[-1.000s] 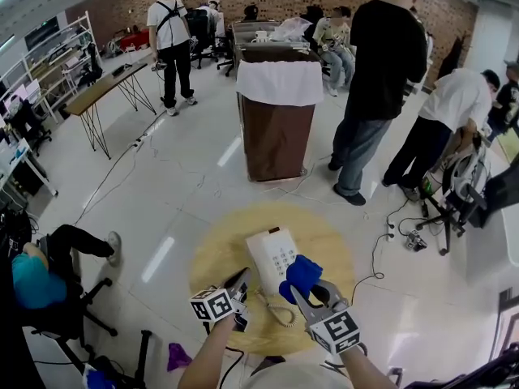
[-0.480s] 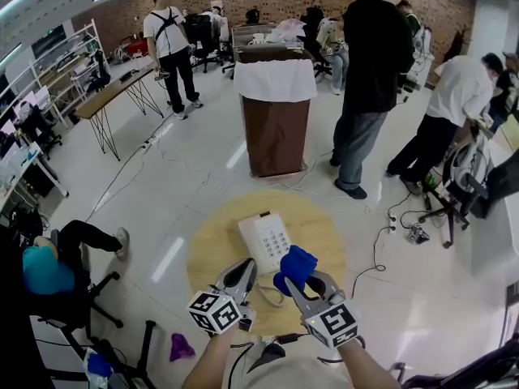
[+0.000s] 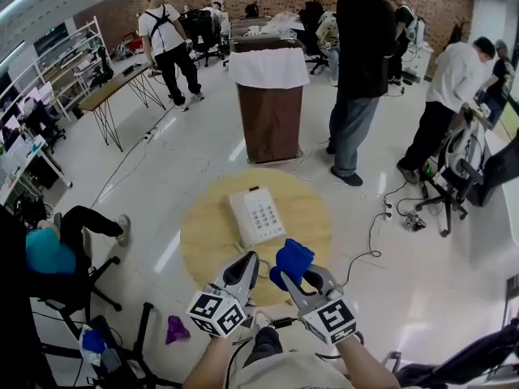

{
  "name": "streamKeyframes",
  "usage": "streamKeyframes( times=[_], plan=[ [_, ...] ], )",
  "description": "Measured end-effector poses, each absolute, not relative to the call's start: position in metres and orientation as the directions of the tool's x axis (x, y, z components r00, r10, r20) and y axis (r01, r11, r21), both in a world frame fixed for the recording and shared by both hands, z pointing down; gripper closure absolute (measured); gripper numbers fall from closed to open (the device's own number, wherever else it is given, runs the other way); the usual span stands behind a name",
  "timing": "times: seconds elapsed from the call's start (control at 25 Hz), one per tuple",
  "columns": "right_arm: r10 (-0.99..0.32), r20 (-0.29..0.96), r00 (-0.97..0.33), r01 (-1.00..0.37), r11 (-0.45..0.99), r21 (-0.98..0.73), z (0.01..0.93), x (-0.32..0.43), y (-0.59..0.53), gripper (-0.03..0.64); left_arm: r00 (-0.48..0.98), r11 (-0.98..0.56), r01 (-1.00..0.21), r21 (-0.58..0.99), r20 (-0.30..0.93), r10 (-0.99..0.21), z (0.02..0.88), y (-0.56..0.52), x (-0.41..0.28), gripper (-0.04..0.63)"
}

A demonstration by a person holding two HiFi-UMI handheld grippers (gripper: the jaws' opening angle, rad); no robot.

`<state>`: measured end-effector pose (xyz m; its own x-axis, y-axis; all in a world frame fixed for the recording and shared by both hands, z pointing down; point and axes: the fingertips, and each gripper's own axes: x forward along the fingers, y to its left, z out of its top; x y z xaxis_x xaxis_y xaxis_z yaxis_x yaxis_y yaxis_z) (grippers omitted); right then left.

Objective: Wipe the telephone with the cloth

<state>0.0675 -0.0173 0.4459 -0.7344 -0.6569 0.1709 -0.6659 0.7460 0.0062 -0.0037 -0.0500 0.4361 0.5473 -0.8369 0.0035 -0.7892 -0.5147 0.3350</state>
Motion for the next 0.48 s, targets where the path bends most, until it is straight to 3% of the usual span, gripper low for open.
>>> streamKeyframes(
  times=[0.48],
  plan=[
    [-0.645, 0.137, -0.752, -0.651, 0.759, 0.0, 0.445, 0.081, 0.04, 0.548, 0.527, -0.513, -0.826, 0.235, -0.003, -0.85, 0.429, 0.028, 0.037, 0.595]
  ],
)
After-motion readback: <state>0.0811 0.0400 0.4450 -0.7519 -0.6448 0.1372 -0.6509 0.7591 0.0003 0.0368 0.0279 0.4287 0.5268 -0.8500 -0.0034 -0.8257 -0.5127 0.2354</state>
